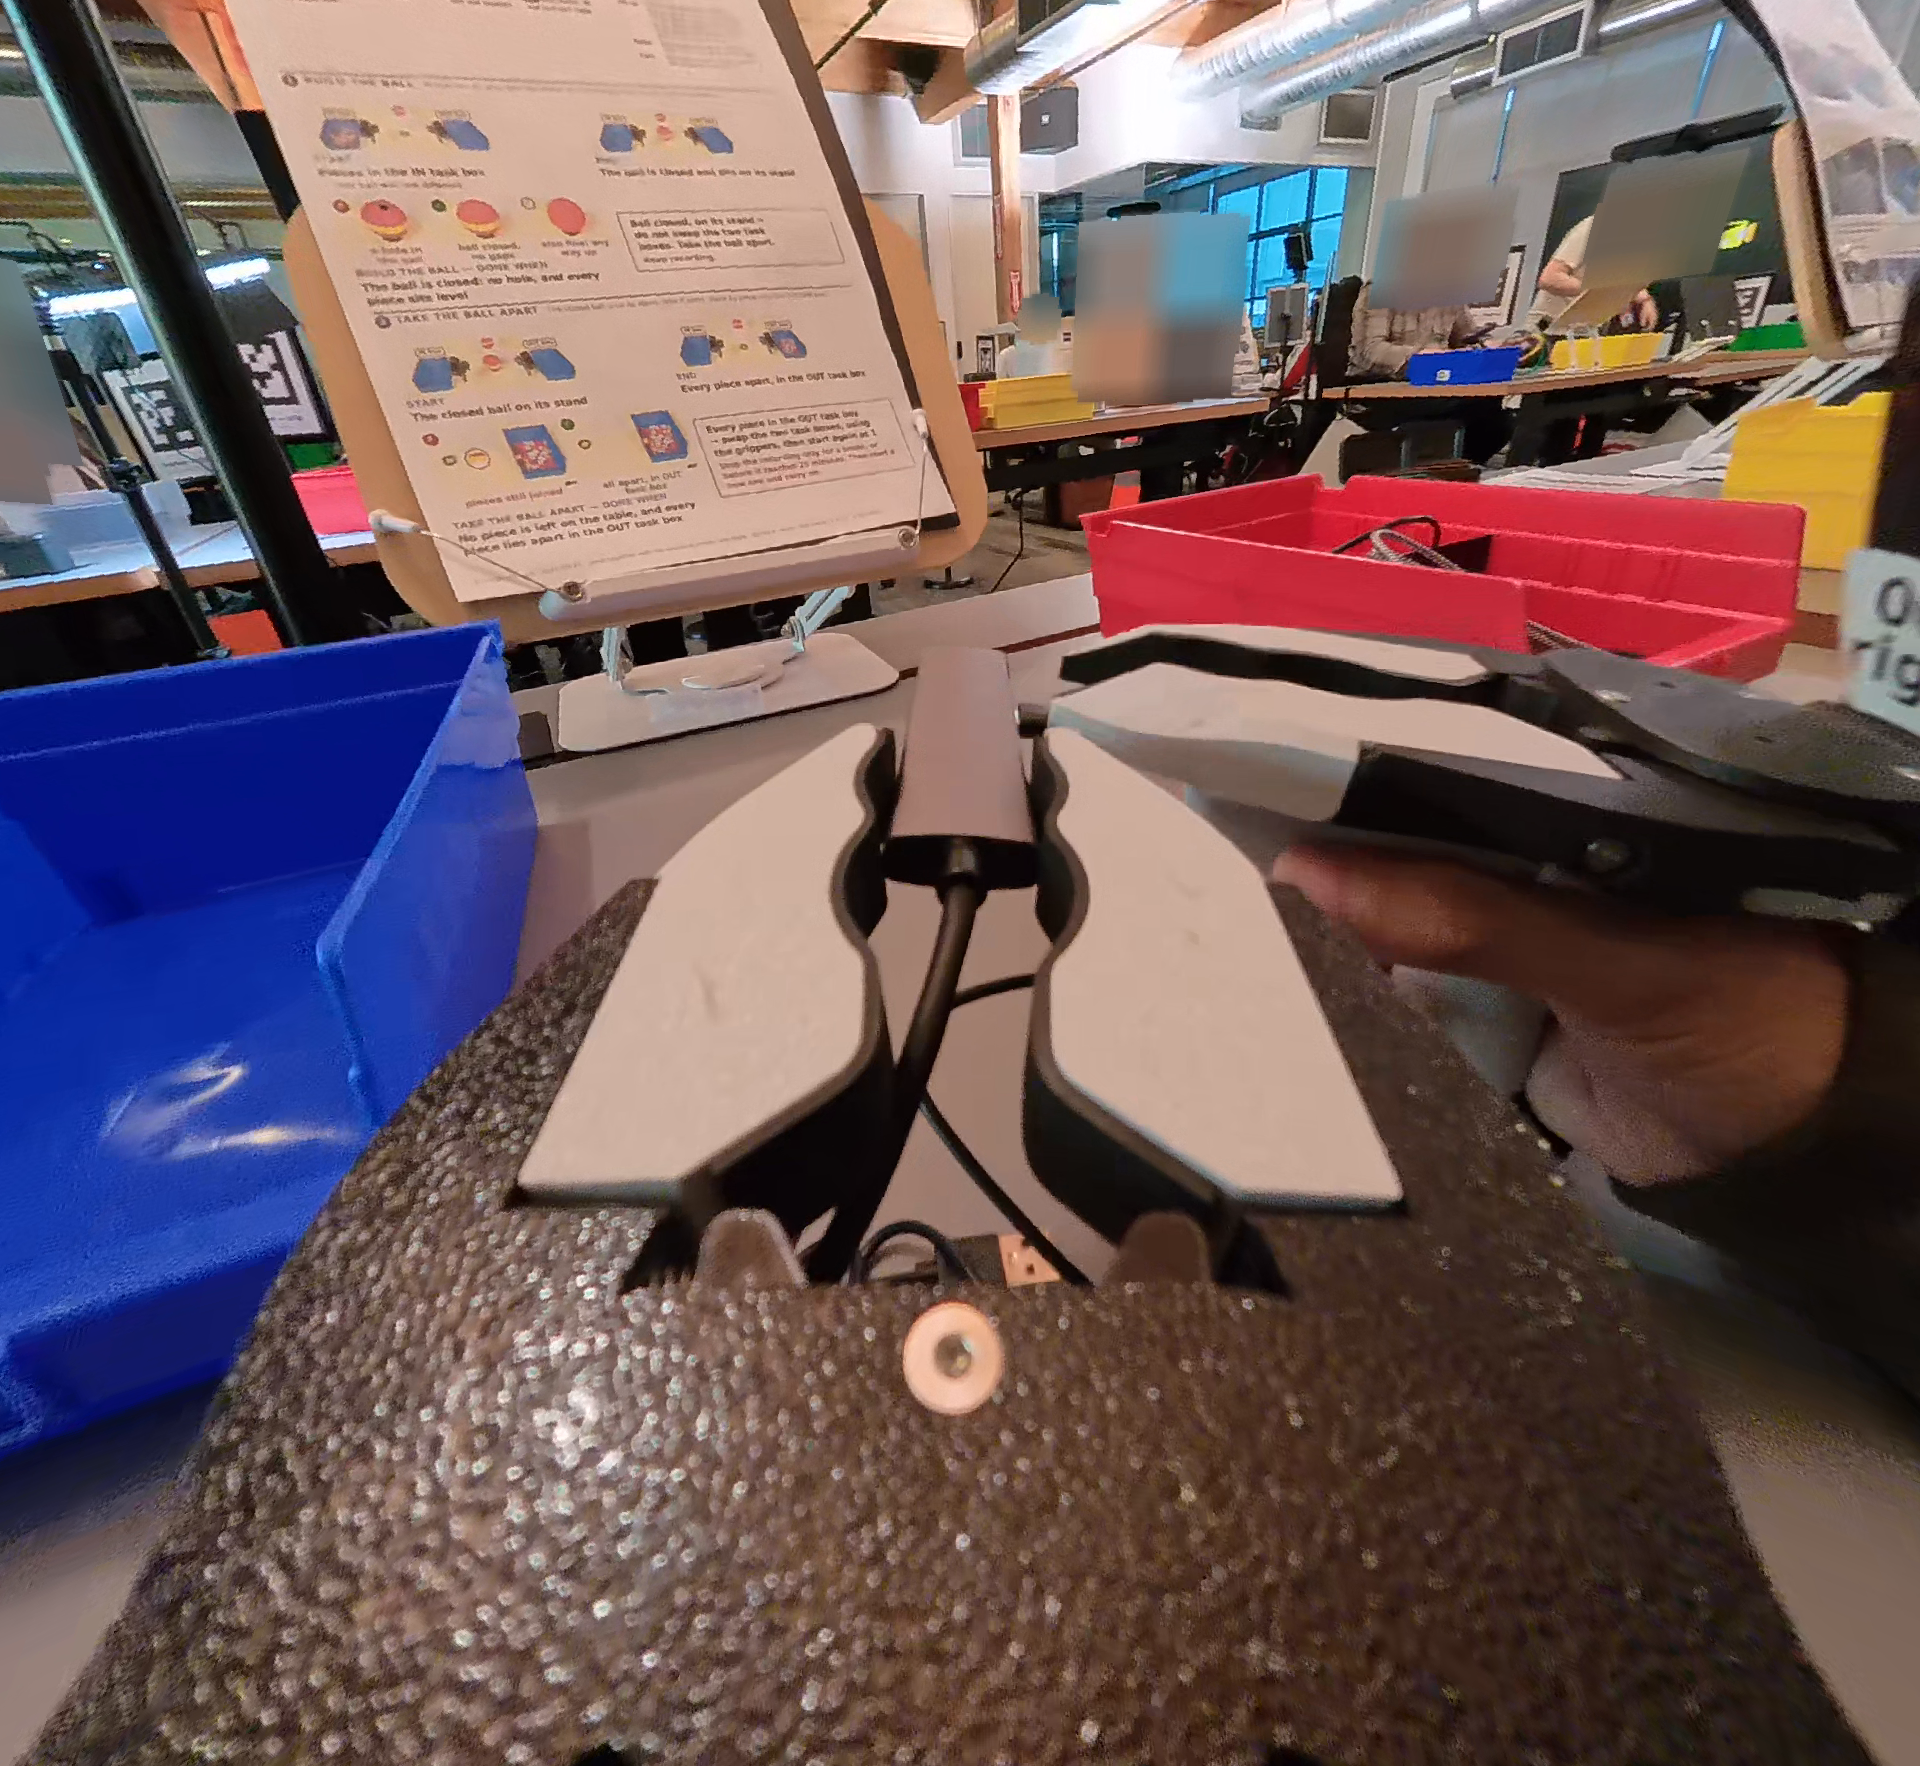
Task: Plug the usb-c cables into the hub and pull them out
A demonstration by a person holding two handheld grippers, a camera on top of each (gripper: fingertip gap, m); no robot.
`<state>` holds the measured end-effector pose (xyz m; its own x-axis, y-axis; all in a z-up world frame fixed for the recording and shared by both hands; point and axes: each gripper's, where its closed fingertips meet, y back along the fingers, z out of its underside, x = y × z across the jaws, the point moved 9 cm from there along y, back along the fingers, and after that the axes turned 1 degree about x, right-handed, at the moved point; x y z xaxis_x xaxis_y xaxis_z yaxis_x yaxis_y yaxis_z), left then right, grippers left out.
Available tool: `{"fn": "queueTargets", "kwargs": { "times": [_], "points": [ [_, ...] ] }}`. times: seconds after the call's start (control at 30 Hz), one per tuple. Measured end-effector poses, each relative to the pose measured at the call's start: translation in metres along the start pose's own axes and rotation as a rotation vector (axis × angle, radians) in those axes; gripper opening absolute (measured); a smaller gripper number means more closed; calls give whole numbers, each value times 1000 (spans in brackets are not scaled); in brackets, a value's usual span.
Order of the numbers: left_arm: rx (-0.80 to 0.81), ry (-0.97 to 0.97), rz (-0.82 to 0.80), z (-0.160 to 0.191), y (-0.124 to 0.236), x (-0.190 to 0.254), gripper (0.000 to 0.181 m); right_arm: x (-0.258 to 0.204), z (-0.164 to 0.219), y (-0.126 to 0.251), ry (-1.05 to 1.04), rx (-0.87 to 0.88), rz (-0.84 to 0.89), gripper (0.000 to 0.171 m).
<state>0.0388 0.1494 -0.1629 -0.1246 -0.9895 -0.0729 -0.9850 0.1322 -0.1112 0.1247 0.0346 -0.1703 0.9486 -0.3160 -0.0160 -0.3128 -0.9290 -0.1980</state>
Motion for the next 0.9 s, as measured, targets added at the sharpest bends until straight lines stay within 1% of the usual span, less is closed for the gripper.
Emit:
{"fn": "queueTargets", "kwargs": {
  "times": [0.03, 0.13, 0.17, 0.23, 0.27, 0.33, 0.37, 0.43, 0.47, 0.57, 0.73, 0.9],
  "points": [
    [5, -2, 9, -3, 0, 0, 25, 3, 0, 1, -45, 21, -22, 29],
    [33, 17, 46, -10, 1, 2, 25, 15, 0, 6, -248, 159, -148, 31],
    [34, 35, 49, -13, 2, 0, 25, 21, -1, 10, -308, 219, -184, 29],
    [37, 65, 98, -19, 3, -6, 25, 35, -9, 18, -369, 297, -244, 28],
    [37, 77, 155, -21, 3, -8, 24, 41, -9, 21, -352, 275, -259, 28],
    [31, 103, 294, -24, 4, -12, 24, 42, -4, 22, -323, 125, -372, 44],
    [24, 126, 365, -24, 5, -14, 24, 40, -3, 22, -340, 85, -442, 48],
    [17, 171, 461, -20, 7, -20, 24, 36, -4, 22, -344, 109, -467, 48],
    [22, 180, 479, -19, 8, -22, 24, 34, -4, 22, -325, 122, -463, 47],
    [10, 195, 543, -18, 11, -27, 24, 29, -4, 21, -325, 106, -529, 43],
    [-19, 218, 623, -15, 13, -28, 24, 29, -3, 20, -352, 126, -542, 31],
    [-23, 262, 658, -14, 13, -28, 24, 27, -3, 20, -351, 135, -560, 28]
  ]
}}
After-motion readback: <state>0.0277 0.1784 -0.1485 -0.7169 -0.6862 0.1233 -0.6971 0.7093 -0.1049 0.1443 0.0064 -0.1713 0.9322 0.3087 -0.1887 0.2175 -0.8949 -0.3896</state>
